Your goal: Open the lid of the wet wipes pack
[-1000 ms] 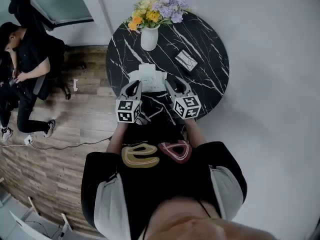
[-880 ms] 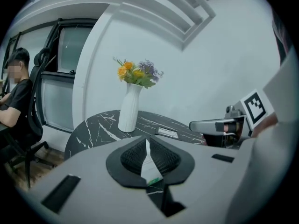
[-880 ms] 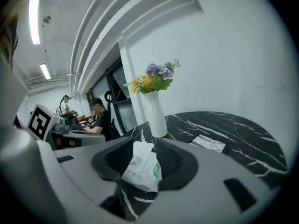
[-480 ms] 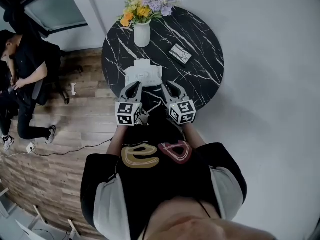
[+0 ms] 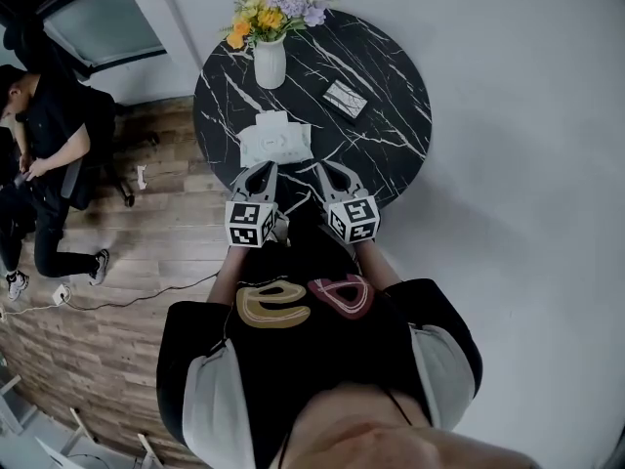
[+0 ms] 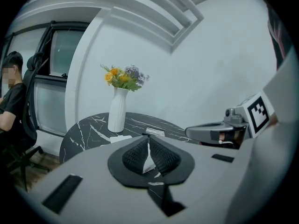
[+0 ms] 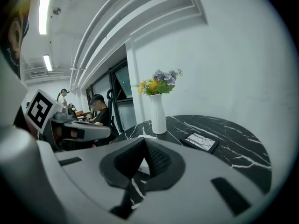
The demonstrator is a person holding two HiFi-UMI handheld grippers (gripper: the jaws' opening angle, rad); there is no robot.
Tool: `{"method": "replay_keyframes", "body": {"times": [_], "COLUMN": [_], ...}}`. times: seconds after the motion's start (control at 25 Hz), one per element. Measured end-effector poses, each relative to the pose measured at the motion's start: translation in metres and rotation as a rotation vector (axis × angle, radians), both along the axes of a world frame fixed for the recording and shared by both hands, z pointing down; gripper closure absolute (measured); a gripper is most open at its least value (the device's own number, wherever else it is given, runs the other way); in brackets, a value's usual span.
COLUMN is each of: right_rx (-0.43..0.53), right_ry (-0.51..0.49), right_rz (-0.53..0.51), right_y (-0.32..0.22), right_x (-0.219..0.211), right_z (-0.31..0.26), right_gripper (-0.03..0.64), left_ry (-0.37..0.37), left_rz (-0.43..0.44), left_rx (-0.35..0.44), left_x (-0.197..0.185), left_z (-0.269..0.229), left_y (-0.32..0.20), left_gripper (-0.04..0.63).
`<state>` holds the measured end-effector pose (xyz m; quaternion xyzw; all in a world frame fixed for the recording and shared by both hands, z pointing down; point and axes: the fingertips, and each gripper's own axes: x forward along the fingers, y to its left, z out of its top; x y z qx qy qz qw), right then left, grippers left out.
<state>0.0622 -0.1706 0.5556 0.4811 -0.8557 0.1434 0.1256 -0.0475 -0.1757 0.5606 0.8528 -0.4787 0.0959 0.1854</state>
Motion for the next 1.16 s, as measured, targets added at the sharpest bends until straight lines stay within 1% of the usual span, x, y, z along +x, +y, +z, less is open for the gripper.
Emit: {"method": "replay_keyframes", "body": {"times": [0.28, 0.52, 0.88, 1.16], "right_rx": [0.015, 0.01, 0.011, 0.015], "right_ry": [0.016, 0.025, 0.096, 0.096], "right_rz": [0.008, -0.012, -0.028, -0.017], "right_y": [0.003, 0.007, 0.013, 0.01], "right_x": [0.0, -0.003, -0.002, 0.001], "right_z": [-0.003, 0.0, 0.008, 0.008], "right_gripper": [0.606, 0.606, 0.606, 0.607], "left_ry": [-0.003, -0.005, -0.014, -0.025], "left_rz": [0.013, 0.013, 0.038, 0.044], "left_rx": [0.009, 0.01, 0.028, 0.029], "left_x": [0.003, 0.004, 0.01, 0.012], "left_z": [-0.002, -0.001, -0.003, 0.001], "left_y": [0.005, 0.008, 0.012, 0.01], "left_gripper": [0.572, 0.572, 0.572, 0.574]}}
